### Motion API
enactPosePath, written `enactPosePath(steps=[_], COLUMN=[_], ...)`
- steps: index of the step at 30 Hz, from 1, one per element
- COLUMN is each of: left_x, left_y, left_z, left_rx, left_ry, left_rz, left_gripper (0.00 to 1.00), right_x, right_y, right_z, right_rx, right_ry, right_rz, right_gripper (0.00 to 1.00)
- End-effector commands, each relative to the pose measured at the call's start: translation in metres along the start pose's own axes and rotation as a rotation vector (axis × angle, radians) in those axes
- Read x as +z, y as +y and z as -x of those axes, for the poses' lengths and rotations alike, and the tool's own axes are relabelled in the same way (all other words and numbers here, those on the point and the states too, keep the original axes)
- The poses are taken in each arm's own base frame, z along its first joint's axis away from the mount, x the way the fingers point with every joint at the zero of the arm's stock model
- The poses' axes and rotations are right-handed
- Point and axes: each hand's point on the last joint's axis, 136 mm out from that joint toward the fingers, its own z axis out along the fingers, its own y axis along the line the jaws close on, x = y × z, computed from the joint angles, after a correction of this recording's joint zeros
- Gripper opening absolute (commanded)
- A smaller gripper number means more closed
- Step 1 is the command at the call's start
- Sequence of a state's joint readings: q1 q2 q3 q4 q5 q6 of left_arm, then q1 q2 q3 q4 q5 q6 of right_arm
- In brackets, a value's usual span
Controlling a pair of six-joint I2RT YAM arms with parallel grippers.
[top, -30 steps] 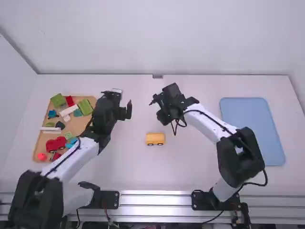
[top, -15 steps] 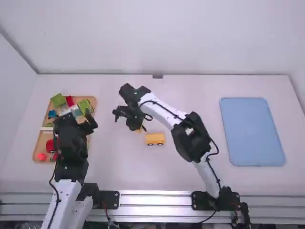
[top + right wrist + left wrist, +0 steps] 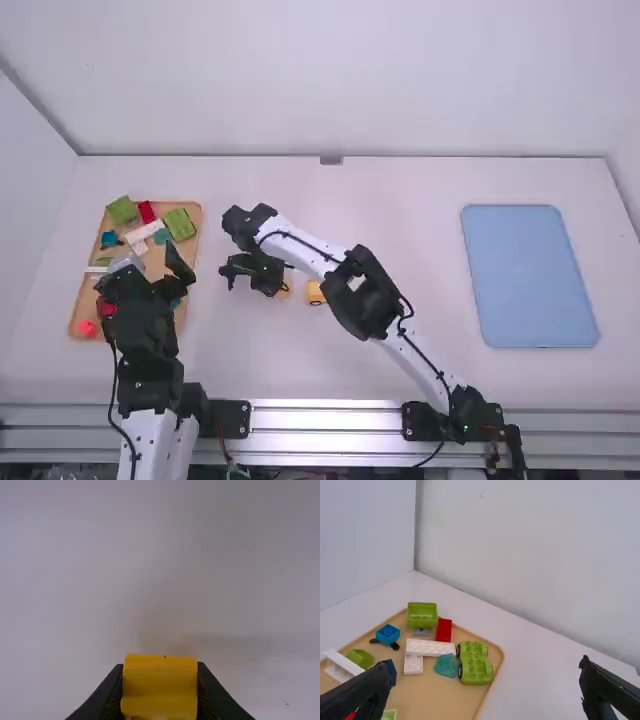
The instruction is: Assemble lego blocks to make yellow taxi
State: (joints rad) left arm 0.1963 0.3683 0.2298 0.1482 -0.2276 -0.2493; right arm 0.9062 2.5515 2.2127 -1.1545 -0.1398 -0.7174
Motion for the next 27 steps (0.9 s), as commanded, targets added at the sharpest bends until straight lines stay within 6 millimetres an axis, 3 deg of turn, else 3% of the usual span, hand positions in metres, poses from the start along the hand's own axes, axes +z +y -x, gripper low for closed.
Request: enactPosePath(steps=[1, 2, 3, 5, 11, 18, 22, 23, 27], left_x=[0.002, 0.002, 0.003, 0.004, 0.004, 0.001, 0.003, 0.005, 0.008], left_y=[-0.002, -0.002, -0.003, -0.007, -0.010, -0.037, -0.048, -0.057, -0.071], left_z=[-0.003, -0.003, -0.004, -0.004, -0.003, -0.010, -0.017, -0.020, -0.024], left_rx=[-0.008, -0.007, -0.006, 0.004, 0.003, 0.045, 0.100, 0.122, 0.151], left_ry=[0.008, 0.008, 0.012, 0.015, 0.011, 0.050, 0.071, 0.082, 0.101], left_rz=[-0.009, -0.010, -0.018, -0.038, -0.055, -0.211, -0.276, -0.327, -0.404], left_gripper=[0.99, 0.99, 0.99, 0.99, 0.99, 0.99, 0.99, 0.99, 0.99], right_x=[0.000, 0.000, 0.000, 0.000, -0.021, -0.086, -0.120, -0.136, -0.148], right_y=[-0.003, -0.004, -0.005, -0.004, -0.019, -0.033, -0.055, -0.068, -0.082], right_z=[0.001, 0.001, 0.000, -0.001, -0.011, -0.007, -0.017, -0.026, -0.037], right_rx=[0.001, 0.013, 0.025, 0.029, 0.128, 0.194, 0.235, 0.312, 0.386], right_ry=[-0.002, -0.002, 0.000, 0.006, 0.013, -0.186, -0.271, -0.299, -0.323], right_rz=[-0.003, -0.005, -0.014, -0.008, -0.038, 0.021, -0.041, -0.094, -0.182], right_gripper=[0.16, 0.25, 0.53, 0.98, 0.98, 0.98, 0.98, 0.98, 0.98])
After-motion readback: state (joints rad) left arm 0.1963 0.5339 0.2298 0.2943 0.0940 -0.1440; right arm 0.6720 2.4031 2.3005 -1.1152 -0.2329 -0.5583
